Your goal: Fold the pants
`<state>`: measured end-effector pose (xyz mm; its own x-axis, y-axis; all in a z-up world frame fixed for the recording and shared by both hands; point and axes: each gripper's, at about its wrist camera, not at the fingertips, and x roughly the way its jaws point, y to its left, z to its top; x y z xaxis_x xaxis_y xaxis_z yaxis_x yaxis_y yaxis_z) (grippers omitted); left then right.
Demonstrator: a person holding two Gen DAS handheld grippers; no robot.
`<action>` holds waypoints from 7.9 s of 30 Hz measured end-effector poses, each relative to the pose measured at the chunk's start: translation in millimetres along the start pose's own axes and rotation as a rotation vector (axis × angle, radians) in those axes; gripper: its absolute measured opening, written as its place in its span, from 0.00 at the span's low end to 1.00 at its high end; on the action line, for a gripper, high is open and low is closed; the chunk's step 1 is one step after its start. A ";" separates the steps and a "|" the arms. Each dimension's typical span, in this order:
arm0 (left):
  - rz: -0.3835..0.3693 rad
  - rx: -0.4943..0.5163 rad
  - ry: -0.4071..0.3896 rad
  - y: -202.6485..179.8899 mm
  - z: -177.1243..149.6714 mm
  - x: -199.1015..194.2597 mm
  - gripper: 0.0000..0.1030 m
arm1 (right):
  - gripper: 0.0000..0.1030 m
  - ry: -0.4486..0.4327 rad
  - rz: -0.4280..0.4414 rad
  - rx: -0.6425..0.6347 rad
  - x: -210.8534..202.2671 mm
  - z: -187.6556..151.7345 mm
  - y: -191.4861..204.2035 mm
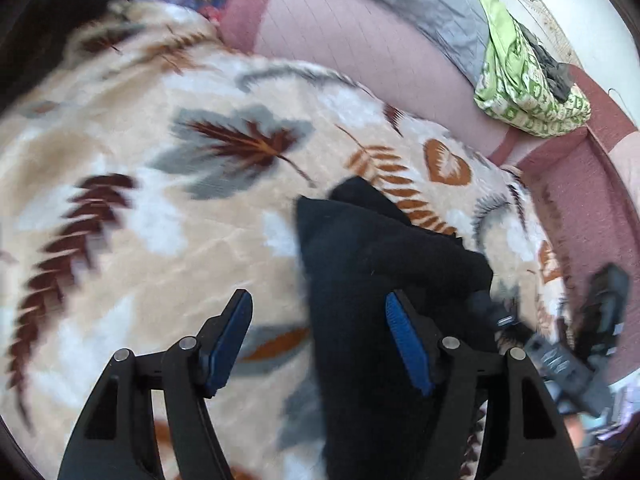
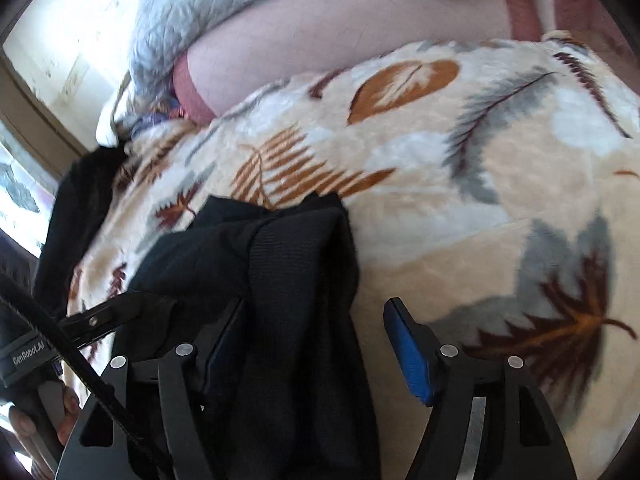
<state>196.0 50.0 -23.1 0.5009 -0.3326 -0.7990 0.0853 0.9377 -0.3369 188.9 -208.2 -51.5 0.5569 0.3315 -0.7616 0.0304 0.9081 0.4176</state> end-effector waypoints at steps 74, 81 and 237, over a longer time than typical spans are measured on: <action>0.437 0.214 -0.144 -64.0 -199.2 -102.2 1.00 | 0.74 -0.190 -0.219 -0.168 -114.9 -185.6 16.2; 0.432 0.214 -0.112 -61.0 -199.4 -93.4 1.00 | 0.74 -0.174 -0.227 -0.160 -110.1 -184.9 13.3; 0.485 0.239 -0.262 -68.7 -186.8 -124.3 1.00 | 0.70 -0.138 -0.139 -0.203 -117.6 -167.4 36.8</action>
<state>-33.0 8.1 6.3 0.7242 0.1465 -0.6738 -0.0300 0.9829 0.1815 -14.4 -170.9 -29.6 0.6672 0.1752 -0.7240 -0.0449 0.9796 0.1957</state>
